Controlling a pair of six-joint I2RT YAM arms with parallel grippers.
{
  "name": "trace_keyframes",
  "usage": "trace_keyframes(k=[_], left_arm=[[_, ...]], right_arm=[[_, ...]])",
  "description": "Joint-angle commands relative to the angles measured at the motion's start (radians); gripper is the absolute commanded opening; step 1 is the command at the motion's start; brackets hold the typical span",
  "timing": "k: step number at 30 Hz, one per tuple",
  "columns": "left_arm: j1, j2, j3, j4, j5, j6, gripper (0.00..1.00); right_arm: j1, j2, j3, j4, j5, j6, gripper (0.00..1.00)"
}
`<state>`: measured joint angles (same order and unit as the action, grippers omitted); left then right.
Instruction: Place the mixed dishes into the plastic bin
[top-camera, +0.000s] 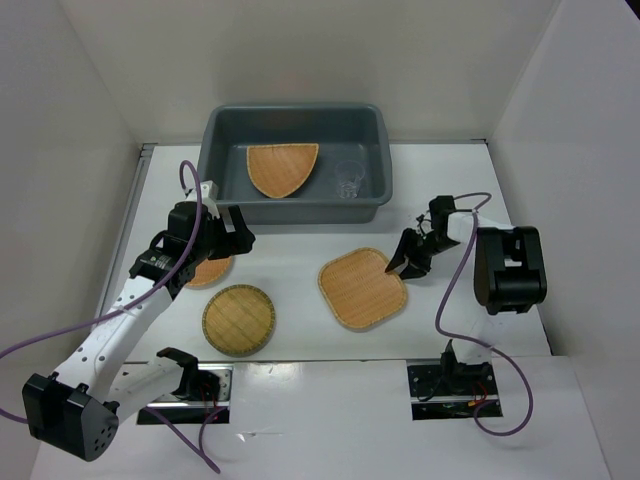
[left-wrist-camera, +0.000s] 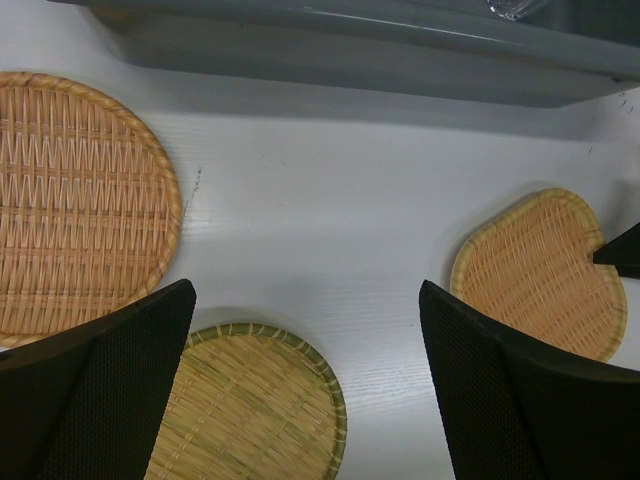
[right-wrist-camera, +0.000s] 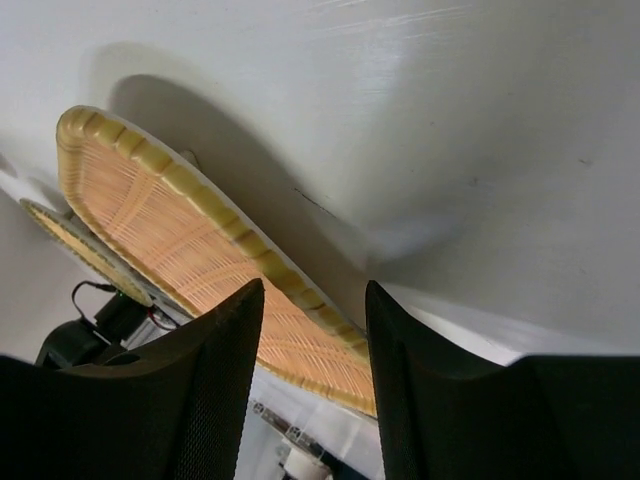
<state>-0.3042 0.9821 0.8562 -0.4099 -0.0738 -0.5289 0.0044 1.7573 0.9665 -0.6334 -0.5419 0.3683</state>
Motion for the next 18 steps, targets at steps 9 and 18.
trace_keyframes(k=[9,18], left_arm=[[0.004,-0.006,-0.002,0.037,-0.011,0.003,0.99],[0.004,-0.006,-0.002,0.037,-0.02,0.003,0.99]], right_arm=[[0.095,0.116,-0.029,0.017,-0.081,-0.005,0.44],[0.158,0.11,-0.057,0.047,-0.069,0.04,0.0]])
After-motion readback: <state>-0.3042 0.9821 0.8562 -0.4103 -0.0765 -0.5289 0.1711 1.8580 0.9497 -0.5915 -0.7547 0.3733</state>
